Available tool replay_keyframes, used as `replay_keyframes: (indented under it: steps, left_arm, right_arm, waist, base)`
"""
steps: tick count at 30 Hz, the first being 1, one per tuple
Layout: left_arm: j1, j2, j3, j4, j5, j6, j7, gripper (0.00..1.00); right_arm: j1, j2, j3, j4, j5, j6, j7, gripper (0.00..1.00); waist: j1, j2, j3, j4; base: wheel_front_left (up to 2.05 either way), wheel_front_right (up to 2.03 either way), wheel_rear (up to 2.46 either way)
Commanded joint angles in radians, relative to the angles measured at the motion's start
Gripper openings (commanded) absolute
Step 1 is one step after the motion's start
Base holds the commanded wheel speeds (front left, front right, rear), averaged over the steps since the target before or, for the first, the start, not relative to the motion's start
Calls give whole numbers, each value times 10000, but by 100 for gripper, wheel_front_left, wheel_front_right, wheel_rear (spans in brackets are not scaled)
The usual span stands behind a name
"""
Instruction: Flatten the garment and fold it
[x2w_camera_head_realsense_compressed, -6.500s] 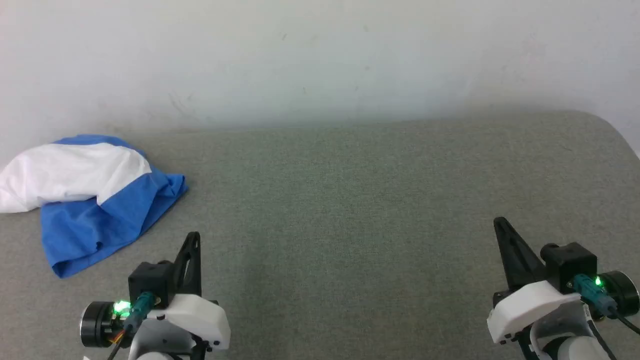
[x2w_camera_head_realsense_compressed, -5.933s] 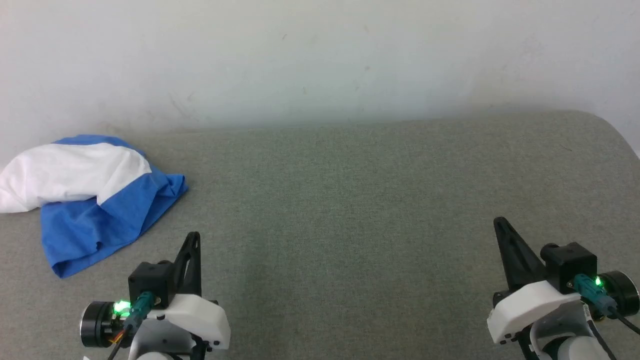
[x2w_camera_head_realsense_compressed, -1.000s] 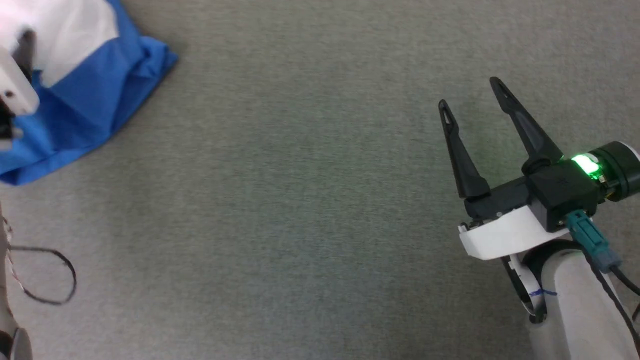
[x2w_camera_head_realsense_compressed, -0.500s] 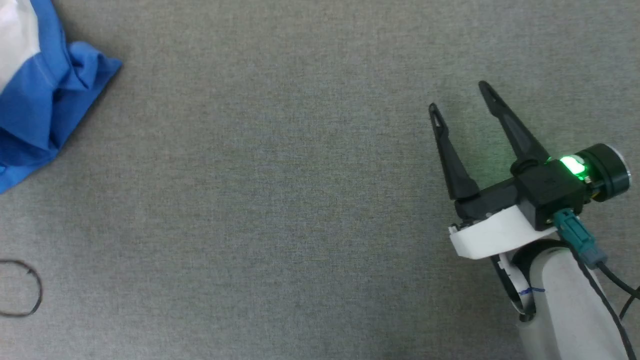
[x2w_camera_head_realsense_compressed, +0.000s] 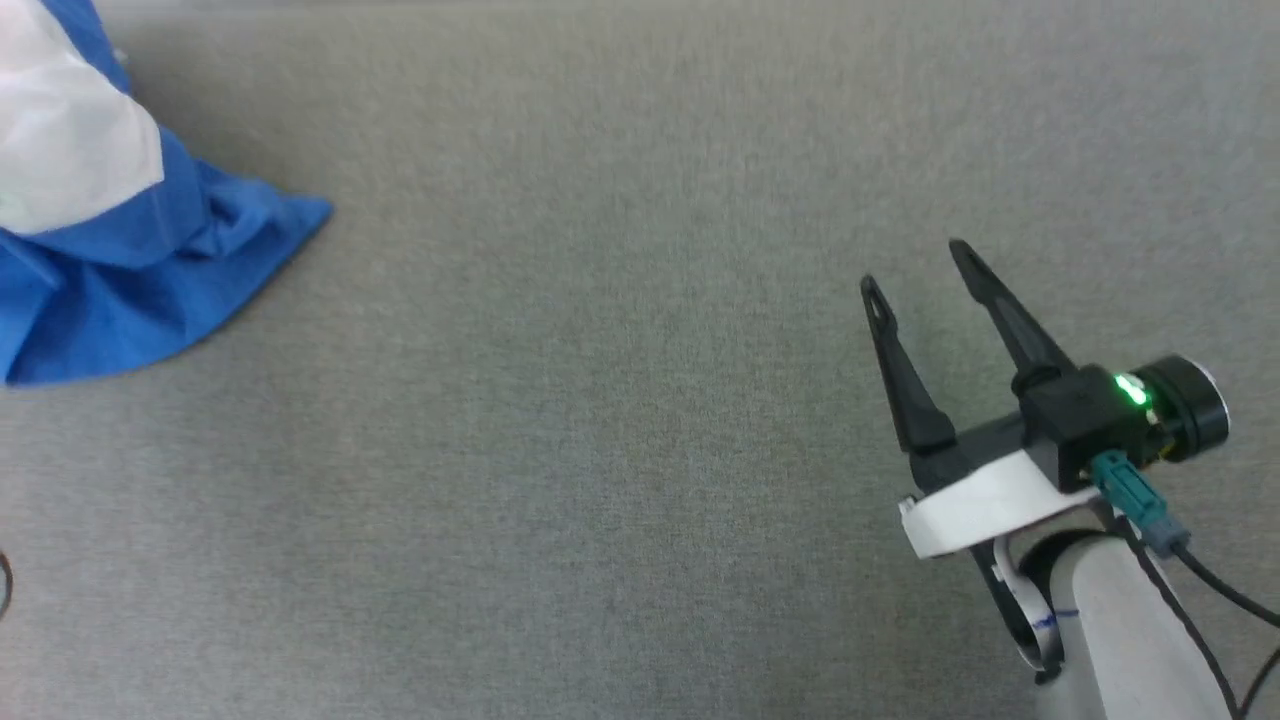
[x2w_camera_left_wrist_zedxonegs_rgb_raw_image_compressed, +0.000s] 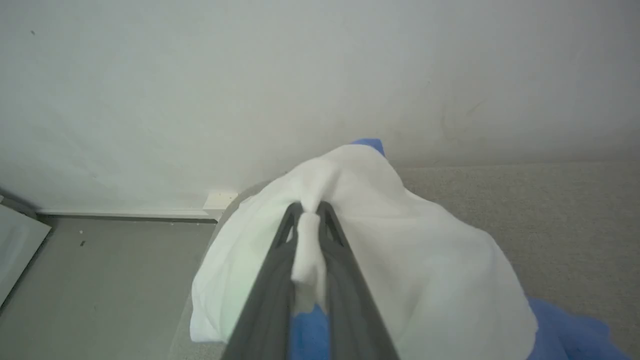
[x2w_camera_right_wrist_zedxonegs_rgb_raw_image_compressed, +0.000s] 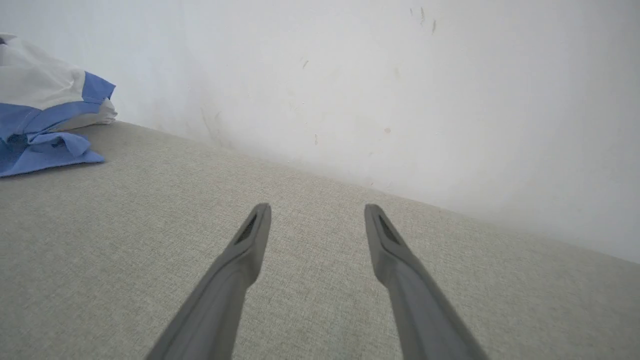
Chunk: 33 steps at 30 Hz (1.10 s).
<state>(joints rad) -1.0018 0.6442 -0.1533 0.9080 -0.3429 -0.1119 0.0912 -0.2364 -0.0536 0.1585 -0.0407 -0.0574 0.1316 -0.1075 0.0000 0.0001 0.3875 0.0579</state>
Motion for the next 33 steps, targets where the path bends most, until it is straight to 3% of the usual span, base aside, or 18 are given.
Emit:
replay_keyframes:
  steps: [1, 8, 14, 18, 25, 33]
  left_arm:
    - [-343, 34, -160, -190, 246, 108, -510, 0]
    - [-950, -513, -682, -1177, 907, 604, -2574, 0]
    - [-970, -1264, -903, -2550, 900, 832, -3178, 0]
    - [-673, -1734, -924, -3347, 639, 924, -3185, 0]
    - [623, -2951, -1511, -5983, 182, 1143, -2584, 0]
    - [3397, -4302, -2732, -8600, -535, 1511, -1699, 0]
  right_arm:
    - [151, 25, -114, 20, 45, -9, -50, 100]
    - [587, 31, -331, -200, 270, -9, 52, 100]
    - [907, 32, -570, -514, 316, -9, 247, 100]
    - [1106, 32, -729, -661, 352, -9, 339, 100]
    - [1489, 33, -1099, -886, 569, -9, 480, 100]
    - [1702, 33, -1339, -1177, 717, -9, 522, 100]
  waist:
    - [0, -1, -1075, 107]
    - [0, -1, -1867, -119]
    - [0, -1, -2321, -680]
    - [0, -1, -2497, -1014]
    - [0, -1, -2577, -1705]
    - [0, -1, -2268, -2030]
  base:
    - [0, 0, 0]
    - [0, 0, 0]
    - [0, 0, 0]
    - [0, 0, 0]
    - [0, 0, 0]
    - [0, 0, 0]
